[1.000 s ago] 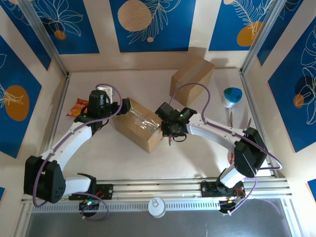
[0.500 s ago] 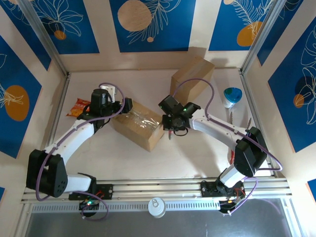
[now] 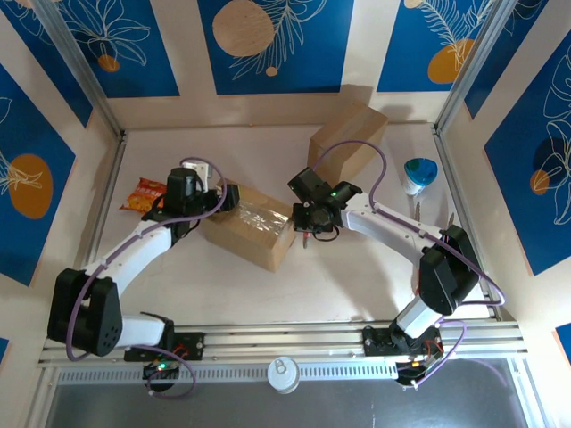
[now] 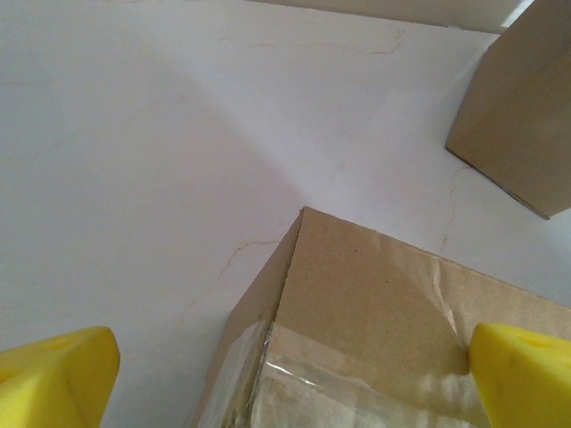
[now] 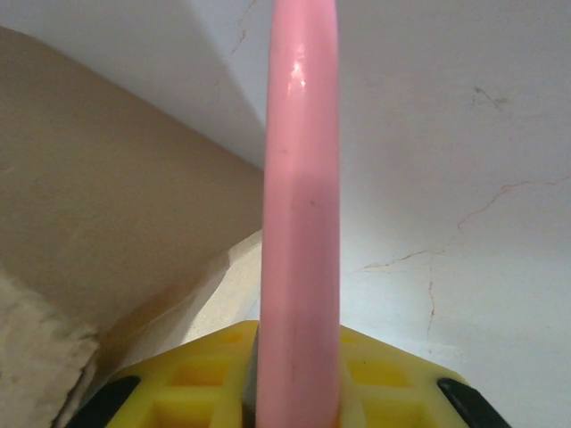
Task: Unpack the express box
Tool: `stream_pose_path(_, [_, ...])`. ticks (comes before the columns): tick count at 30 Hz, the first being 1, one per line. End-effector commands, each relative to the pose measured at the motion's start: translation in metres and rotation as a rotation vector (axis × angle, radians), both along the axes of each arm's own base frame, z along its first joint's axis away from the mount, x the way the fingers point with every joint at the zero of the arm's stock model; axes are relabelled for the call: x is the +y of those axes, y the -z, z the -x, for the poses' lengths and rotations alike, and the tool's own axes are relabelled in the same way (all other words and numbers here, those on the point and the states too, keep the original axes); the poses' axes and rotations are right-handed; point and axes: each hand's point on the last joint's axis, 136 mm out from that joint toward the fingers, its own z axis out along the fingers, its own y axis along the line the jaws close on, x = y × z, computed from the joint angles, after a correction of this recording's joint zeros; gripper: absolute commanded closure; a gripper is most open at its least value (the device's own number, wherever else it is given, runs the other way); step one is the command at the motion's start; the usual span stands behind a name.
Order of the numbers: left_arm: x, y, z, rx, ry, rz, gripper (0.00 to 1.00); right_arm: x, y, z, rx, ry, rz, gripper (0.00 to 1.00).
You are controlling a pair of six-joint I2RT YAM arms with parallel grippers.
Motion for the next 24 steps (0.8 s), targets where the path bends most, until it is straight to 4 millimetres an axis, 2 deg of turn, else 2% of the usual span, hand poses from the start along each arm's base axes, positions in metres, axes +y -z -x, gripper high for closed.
stream_pose_path(1, [0.003, -0.002, 0.004, -0.025, -0.018, -0.001, 0.0, 0.006, -0.003, -0.003, 0.0, -0.019, -0.031, 1.0])
stream_pose_path(8, [0.007, 0.015, 0.004, -0.006, -0.045, -0.018, 0.0, 0.005, -0.001, 0.0, 0.005, -0.017, -0.034, 1.0])
stream_pose_path(17, [0.026, 0.055, 0.02, 0.098, -0.144, -0.131, 0.0, 0.005, -0.008, -0.004, -0.003, -0.032, -0.05, 1.0])
stream_pose_path(24, [0.04, 0.076, 0.03, 0.153, -0.2, -0.2, 0.0, -0.004, -0.019, 0.008, -0.002, -0.019, -0.082, 1.0])
